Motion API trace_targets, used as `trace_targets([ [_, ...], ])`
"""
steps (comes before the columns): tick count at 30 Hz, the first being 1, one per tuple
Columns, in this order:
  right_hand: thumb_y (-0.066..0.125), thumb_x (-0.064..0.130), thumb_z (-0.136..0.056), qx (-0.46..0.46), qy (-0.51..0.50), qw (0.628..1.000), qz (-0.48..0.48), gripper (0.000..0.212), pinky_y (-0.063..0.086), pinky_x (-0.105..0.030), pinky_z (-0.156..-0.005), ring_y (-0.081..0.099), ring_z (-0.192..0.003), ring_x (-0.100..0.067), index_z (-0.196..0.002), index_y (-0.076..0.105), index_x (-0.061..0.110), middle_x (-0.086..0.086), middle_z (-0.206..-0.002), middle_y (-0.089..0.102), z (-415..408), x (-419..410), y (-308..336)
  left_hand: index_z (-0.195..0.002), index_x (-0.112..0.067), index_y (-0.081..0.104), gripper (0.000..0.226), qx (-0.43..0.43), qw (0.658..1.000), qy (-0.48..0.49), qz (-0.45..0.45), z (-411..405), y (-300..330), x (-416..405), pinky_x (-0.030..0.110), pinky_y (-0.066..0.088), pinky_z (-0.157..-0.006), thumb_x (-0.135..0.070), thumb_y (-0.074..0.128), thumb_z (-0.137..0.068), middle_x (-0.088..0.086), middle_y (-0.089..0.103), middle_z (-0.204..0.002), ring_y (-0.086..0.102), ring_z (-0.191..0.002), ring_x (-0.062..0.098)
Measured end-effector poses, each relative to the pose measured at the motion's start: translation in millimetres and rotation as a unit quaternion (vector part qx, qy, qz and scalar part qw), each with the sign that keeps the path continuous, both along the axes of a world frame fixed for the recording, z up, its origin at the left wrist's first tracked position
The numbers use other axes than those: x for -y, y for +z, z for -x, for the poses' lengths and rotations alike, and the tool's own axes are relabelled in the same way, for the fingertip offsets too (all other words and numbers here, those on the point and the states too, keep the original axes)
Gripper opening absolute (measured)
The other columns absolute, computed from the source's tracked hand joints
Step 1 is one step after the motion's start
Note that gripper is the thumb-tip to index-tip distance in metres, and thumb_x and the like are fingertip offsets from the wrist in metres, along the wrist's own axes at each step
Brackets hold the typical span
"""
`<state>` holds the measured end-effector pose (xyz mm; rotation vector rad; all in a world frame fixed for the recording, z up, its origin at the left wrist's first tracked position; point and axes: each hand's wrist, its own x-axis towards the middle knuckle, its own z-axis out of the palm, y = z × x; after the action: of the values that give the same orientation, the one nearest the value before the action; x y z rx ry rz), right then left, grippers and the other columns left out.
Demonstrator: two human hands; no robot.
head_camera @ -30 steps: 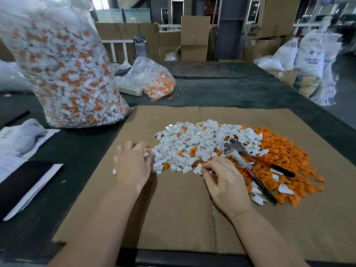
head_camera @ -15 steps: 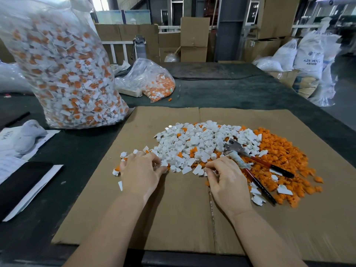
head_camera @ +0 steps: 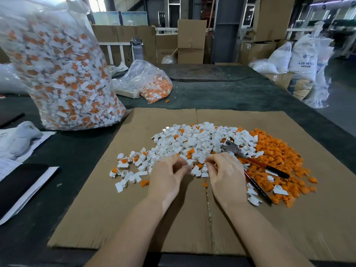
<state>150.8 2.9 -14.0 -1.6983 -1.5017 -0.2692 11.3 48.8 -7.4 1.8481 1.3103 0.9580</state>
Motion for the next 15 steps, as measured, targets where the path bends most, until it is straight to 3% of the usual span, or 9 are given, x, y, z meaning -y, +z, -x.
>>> trace_targets([
  [4, 0.066, 0.009, -0.085, 0.016, -0.011, 1.000, 0.024, 0.010, 0.041, -0.039, -0.080, 0.059, -0.091, -0.025, -0.094, 0.070, 0.011, -0.005, -0.091, 0.066, 1.4, -17.3, 13.2, -0.096, -0.029, 0.064, 0.012, 0.041, 0.999, 0.006, 0.026, -16.2, -8.5, 1.4, 0.006, 0.042, -0.063, -0.019, 0.062, -0.089, -0.011, 0.064, -0.076, 0.059, -0.069, -0.003],
  [7, 0.054, 0.022, -0.093, 0.036, -0.009, 0.995, 0.097, 0.021, 0.031, -0.035, -0.087, 0.049, -0.106, -0.019, -0.110, 0.065, 0.021, 0.000, -0.105, 0.058, 2.8, -34.0, 19.0, -0.111, -0.020, 0.065, 0.021, 0.080, 0.995, 0.022, 0.052, -18.5, -17.3, 1.5, 0.016, 0.049, -0.075, -0.015, 0.056, -0.093, 0.004, 0.066, -0.092, 0.064, -0.076, 0.007],
  [10, 0.045, 0.030, -0.097, 0.074, -0.010, 0.985, 0.159, 0.025, 0.026, -0.034, -0.091, 0.041, -0.110, -0.016, -0.117, 0.061, 0.031, 0.004, -0.113, 0.050, 7.0, -47.9, 19.6, -0.104, -0.019, 0.064, 0.020, 0.138, 0.988, 0.034, 0.064, -18.1, -21.1, 0.3, 0.030, 0.055, -0.079, -0.008, 0.052, -0.093, 0.005, 0.064, -0.086, 0.064, -0.069, 0.009],
  [13, 0.042, 0.033, -0.098, 0.092, -0.019, 0.973, 0.211, 0.024, 0.024, -0.035, -0.088, 0.039, -0.109, -0.018, -0.107, 0.064, 0.031, 0.002, -0.111, 0.047, 12.0, -56.8, 20.2, -0.101, -0.024, 0.065, 0.027, 0.183, 0.980, 0.032, 0.068, -17.1, -19.2, 0.2, 0.033, 0.057, -0.075, -0.004, 0.049, -0.094, 0.000, 0.059, -0.072, 0.060, -0.060, 0.006],
  [15, 0.046, 0.030, -0.097, 0.103, -0.026, 0.969, 0.225, 0.020, 0.024, -0.036, -0.088, 0.039, -0.108, -0.019, -0.102, 0.065, 0.031, 0.002, -0.109, 0.047, 13.8, -60.3, 21.0, -0.096, -0.032, 0.063, 0.032, 0.193, 0.978, 0.024, 0.069, -17.0, -17.9, 0.4, 0.035, 0.057, -0.075, -0.003, 0.047, -0.094, 0.006, 0.057, -0.078, 0.058, -0.060, 0.007],
])
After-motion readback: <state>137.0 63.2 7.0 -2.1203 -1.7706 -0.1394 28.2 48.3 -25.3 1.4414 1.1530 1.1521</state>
